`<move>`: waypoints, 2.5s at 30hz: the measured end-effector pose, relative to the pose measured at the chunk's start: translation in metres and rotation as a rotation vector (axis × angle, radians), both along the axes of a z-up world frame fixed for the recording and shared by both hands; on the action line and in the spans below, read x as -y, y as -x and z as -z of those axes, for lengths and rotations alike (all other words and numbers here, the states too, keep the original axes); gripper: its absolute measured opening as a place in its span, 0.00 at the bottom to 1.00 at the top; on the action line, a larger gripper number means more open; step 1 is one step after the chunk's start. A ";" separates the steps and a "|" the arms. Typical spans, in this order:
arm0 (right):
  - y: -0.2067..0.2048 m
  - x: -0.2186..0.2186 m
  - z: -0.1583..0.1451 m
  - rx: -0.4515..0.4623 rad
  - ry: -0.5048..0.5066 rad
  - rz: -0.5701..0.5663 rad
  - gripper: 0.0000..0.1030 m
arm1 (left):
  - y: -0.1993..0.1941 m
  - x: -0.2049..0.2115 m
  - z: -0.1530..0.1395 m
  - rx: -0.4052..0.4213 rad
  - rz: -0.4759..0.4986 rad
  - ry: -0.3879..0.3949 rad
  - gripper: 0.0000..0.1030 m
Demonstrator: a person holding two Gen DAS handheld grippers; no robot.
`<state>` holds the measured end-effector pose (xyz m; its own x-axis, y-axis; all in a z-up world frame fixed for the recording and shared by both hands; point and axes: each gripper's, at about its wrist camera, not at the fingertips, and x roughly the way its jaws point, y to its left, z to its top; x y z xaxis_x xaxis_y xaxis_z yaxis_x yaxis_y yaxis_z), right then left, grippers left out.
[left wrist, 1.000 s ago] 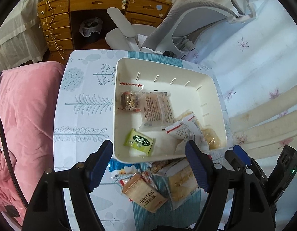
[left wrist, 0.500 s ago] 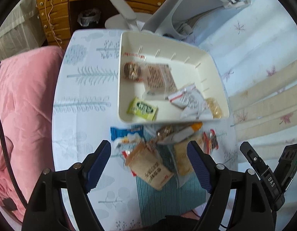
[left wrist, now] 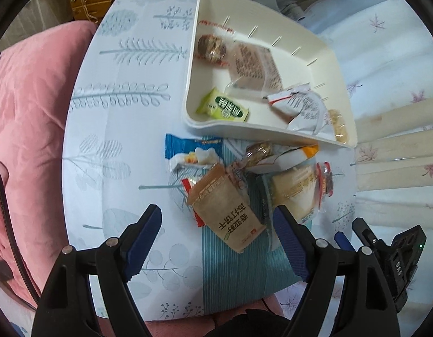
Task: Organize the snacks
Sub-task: 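Grasp the clear bread bag with red band with right tool while left tool approaches the brown paper bag, then grasp the brown paper bag with left tool while right tool lifts the bread bag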
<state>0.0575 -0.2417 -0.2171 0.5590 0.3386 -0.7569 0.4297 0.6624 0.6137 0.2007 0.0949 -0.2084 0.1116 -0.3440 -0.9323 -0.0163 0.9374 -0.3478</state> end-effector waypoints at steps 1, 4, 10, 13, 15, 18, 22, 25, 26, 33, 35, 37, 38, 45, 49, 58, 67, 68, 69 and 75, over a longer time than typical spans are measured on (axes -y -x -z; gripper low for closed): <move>0.001 0.000 0.003 -0.012 -0.018 0.011 0.84 | 0.000 0.000 0.004 -0.008 -0.001 -0.003 0.78; -0.002 0.000 0.013 -0.060 -0.073 0.047 0.85 | 0.001 0.003 0.017 -0.039 -0.013 -0.011 0.78; -0.014 -0.002 0.035 -0.216 -0.126 0.110 0.87 | 0.000 0.009 0.043 -0.106 -0.034 -0.060 0.78; -0.022 -0.002 0.046 -0.279 -0.145 0.142 0.87 | -0.001 0.013 0.055 -0.152 -0.054 -0.078 0.78; -0.028 -0.003 0.050 -0.312 -0.160 0.161 0.87 | -0.003 0.015 0.061 -0.172 -0.057 -0.084 0.78; -0.036 -0.006 0.055 -0.340 -0.189 0.187 0.88 | -0.004 0.019 0.067 -0.191 -0.061 -0.092 0.78; -0.041 -0.003 0.063 -0.409 -0.231 0.277 0.93 | -0.006 0.023 0.074 -0.210 -0.062 -0.101 0.78; -0.047 -0.003 0.066 -0.425 -0.245 0.304 0.93 | -0.008 0.026 0.080 -0.236 -0.067 -0.106 0.78; -0.050 -0.004 0.067 -0.434 -0.246 0.310 0.93 | -0.009 0.027 0.083 -0.246 -0.070 -0.105 0.78; -0.060 -0.009 0.077 -0.464 -0.264 0.362 0.93 | -0.017 0.032 0.101 -0.309 -0.093 -0.116 0.78; -0.064 -0.010 0.080 -0.480 -0.263 0.369 0.93 | -0.019 0.034 0.107 -0.329 -0.098 -0.118 0.78; -0.068 -0.013 0.083 -0.494 -0.255 0.372 0.94 | -0.023 0.034 0.111 -0.337 -0.101 -0.121 0.78; -0.069 -0.013 0.084 -0.499 -0.254 0.375 0.95 | -0.024 0.034 0.112 -0.339 -0.103 -0.124 0.78; -0.083 -0.015 0.094 -0.570 -0.233 0.391 1.00 | -0.035 0.040 0.116 -0.343 -0.106 -0.120 0.78; -0.090 -0.021 0.094 -0.592 -0.192 0.378 1.00 | -0.044 0.044 0.119 -0.356 -0.114 -0.110 0.74; -0.119 -0.033 0.099 -0.682 -0.153 0.362 1.00 | -0.047 0.041 0.126 -0.403 -0.174 -0.068 0.58; -0.139 -0.054 0.098 -0.703 -0.077 0.354 1.00 | -0.038 0.024 0.128 -0.450 -0.179 -0.087 0.56; -0.134 -0.055 0.097 -0.702 -0.078 0.347 0.98 | -0.037 0.024 0.127 -0.455 -0.176 -0.093 0.56; -0.130 -0.054 0.096 -0.700 -0.079 0.344 0.96 | -0.036 0.023 0.125 -0.455 -0.171 -0.097 0.56; -0.088 -0.037 0.095 -0.654 -0.140 0.329 0.90 | -0.029 0.028 0.110 -0.422 -0.135 -0.121 0.55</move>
<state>0.1454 -0.2048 -0.3122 0.0985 0.3495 -0.9317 0.8986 0.3711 0.2342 0.2295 0.0671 -0.3187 -0.2504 -0.2387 -0.9382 -0.2583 0.9505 -0.1728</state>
